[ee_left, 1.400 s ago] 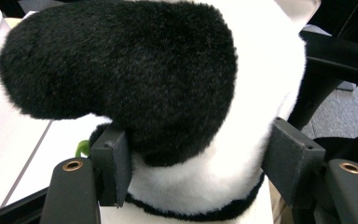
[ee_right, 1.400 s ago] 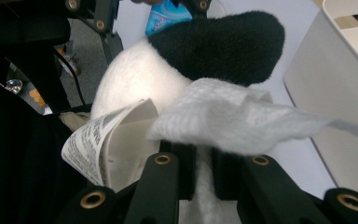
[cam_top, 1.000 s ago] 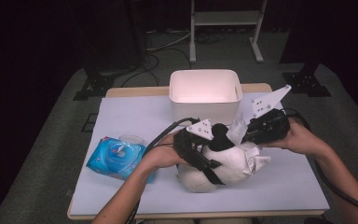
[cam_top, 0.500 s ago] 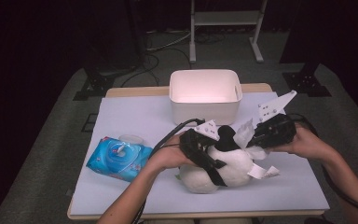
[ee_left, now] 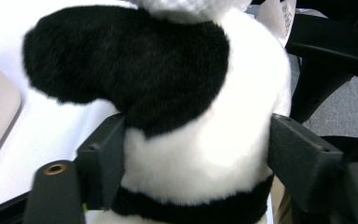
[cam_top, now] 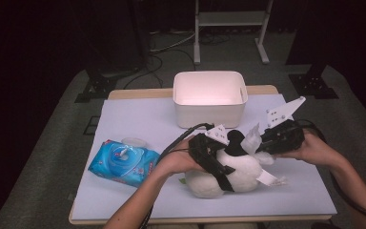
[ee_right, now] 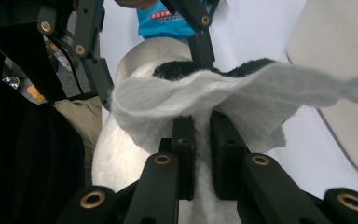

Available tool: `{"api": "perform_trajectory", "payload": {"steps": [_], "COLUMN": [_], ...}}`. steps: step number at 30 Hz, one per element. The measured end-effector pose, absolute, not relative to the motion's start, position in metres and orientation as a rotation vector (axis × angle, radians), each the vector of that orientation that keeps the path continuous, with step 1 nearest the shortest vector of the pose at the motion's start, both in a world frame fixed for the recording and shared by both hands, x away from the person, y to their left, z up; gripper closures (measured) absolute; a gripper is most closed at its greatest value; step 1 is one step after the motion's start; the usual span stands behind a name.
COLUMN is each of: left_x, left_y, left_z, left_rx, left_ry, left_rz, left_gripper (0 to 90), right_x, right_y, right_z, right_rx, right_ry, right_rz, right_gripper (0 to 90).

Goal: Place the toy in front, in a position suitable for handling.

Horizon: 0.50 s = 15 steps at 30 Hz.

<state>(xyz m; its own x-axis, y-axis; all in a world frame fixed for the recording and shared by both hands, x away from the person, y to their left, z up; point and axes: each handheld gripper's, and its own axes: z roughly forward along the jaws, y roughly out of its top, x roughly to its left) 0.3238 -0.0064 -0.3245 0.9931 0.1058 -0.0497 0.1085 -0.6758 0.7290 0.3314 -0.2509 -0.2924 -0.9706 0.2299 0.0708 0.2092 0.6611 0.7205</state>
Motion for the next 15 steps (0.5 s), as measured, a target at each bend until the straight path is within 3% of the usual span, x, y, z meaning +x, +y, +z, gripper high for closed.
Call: {"api": "perform_trajectory", "payload": {"steps": [15], "left_x": [0.33], "left_y": [0.011], "left_z": [-0.343], "left_rx": [2.37], "left_ry": [0.191], "left_rz": [-0.027], "left_gripper": [17.5], "right_x": [0.328], "right_y": [-0.282], "right_z": [-0.32], "right_rx": [0.477], "right_ry": [2.831], "right_rz": [1.269], "right_gripper": [80.3]}}
